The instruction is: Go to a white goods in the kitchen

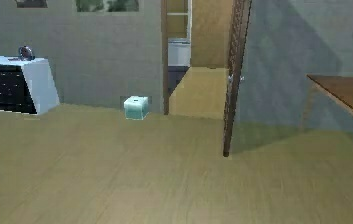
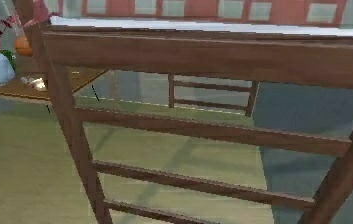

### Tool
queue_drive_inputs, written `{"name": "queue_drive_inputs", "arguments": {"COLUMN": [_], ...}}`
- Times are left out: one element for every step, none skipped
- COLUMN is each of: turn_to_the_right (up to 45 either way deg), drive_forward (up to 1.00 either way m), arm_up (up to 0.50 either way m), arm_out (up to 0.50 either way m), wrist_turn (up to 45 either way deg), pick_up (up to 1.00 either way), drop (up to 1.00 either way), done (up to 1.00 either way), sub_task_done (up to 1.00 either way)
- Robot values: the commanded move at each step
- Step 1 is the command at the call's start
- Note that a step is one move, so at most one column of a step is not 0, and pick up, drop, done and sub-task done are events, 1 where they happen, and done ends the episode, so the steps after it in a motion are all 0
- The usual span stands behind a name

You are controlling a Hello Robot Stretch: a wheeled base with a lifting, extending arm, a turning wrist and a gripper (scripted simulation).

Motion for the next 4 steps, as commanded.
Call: {"name": "queue_drive_inputs", "arguments": {"turn_to_the_right": [0.0,3.0,0.0,0.0], "drive_forward": [1.00,0.00,0.80,1.00], "arm_up": [0.00,0.00,0.00,0.00], "arm_out": [0.00,0.00,0.00,0.00], "wrist_turn": [0.0,0.0,0.0,0.0], "pick_up": [0.00,0.00,0.00,0.00], "drop": [0.00,0.00,0.00,0.00], "done": [0.00,0.00,0.00,0.00], "sub_task_done": [0.00,0.00,0.00,0.00]}}
